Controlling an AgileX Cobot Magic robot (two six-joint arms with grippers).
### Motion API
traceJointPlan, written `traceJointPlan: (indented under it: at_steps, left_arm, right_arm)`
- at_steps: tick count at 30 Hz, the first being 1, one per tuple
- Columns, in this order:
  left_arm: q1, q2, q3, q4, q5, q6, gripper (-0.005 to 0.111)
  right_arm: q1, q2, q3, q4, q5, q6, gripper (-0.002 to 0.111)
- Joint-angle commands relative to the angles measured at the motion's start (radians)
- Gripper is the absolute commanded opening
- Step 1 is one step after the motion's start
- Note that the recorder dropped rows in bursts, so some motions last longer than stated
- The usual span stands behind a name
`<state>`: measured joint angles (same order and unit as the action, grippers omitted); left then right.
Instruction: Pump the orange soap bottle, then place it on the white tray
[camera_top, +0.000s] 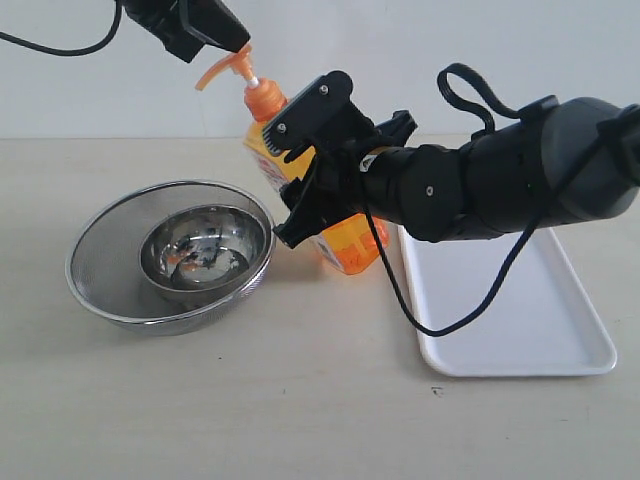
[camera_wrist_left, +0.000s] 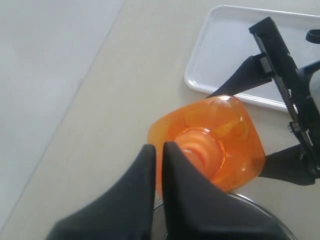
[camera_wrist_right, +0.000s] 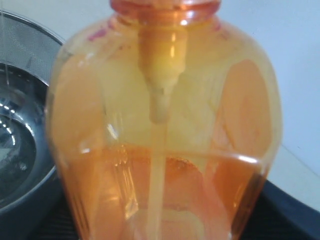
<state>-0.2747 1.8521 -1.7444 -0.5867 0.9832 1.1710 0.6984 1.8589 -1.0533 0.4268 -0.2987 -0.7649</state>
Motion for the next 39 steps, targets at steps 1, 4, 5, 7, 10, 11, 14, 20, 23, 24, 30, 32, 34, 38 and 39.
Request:
traceJointPlan:
  at_steps: [1,4,5,7,10,11,14,20,23,24,30,32,34,38,39]
  left_arm:
    - [-0.018,0.063,0.046,0.044,0.135,0.004,0.005]
    - [-0.02,0.075,0.046,0.044,0.143,0.004,0.005]
    - [-0.025,0.08,0.047,0.044,0.143,0.004,0.005]
    - [-0.036,0.09,0.052,0.046,0.143,0.004,0.005]
    - [-0.05,0.098,0.059,0.048,0.128,0.015,0.005]
    - [-0.052,0.098,0.059,0.051,0.128,0.015,0.005]
    - [-0.059,0.098,0.059,0.053,0.127,0.015,0.005]
    - [-0.059,0.098,0.059,0.053,0.127,0.015,0.005]
    - [-0.059,0.098,0.059,0.053,0.127,0.015,0.005]
    - [-0.059,0.098,0.059,0.053,0.127,0.015,0.005]
    - [-0.059,0.098,0.059,0.053,0.127,0.015,0.005]
    - [-0.059,0.098,0.059,0.053,0.127,0.015,0.005]
    - [-0.059,0.098,0.059,0.053,0.127,0.015,0.005]
    - [-0.059,0.098,0.059,0.053,0.13,0.015,0.005]
    - [-0.059,0.098,0.059,0.053,0.13,0.015,0.005]
  right_arm:
    - [0.009,-0.011,-0.006,-0.022,-0.017,0.006,0.0]
    - [0.009,-0.011,-0.006,-0.022,-0.017,0.006,0.0]
    - [0.009,-0.011,-0.006,-0.022,-0.017,0.006,0.0]
    - [0.009,-0.011,-0.006,-0.022,-0.017,0.006,0.0]
    - [0.009,-0.011,-0.006,-0.022,-0.017,0.006,0.0]
    - [0.009,-0.011,-0.006,-0.022,-0.017,0.006,0.0]
    - [0.009,-0.011,-0.006,-0.022,-0.017,0.006,0.0]
    - [0.009,-0.011,-0.006,-0.022,-0.017,0.006,0.0]
    - [0.009,-0.011,-0.006,-0.022,-0.017,0.006,0.0]
    - [0.009,-0.011,-0.006,-0.022,-0.017,0.006,0.0]
    - [0.009,-0.011,-0.006,-0.027,-0.017,0.006,0.0]
    - [0.009,-0.011,-0.006,-0.027,-0.017,0.006,0.0]
    - [0.009,-0.011,-0.006,-0.027,-0.017,0.006,0.0]
    - [0.009,-0.011,-0.006,-0.027,-0.017,0.006,0.0]
    - [0.009,-0.011,-0.006,-0.027,-0.017,0.006,0.0]
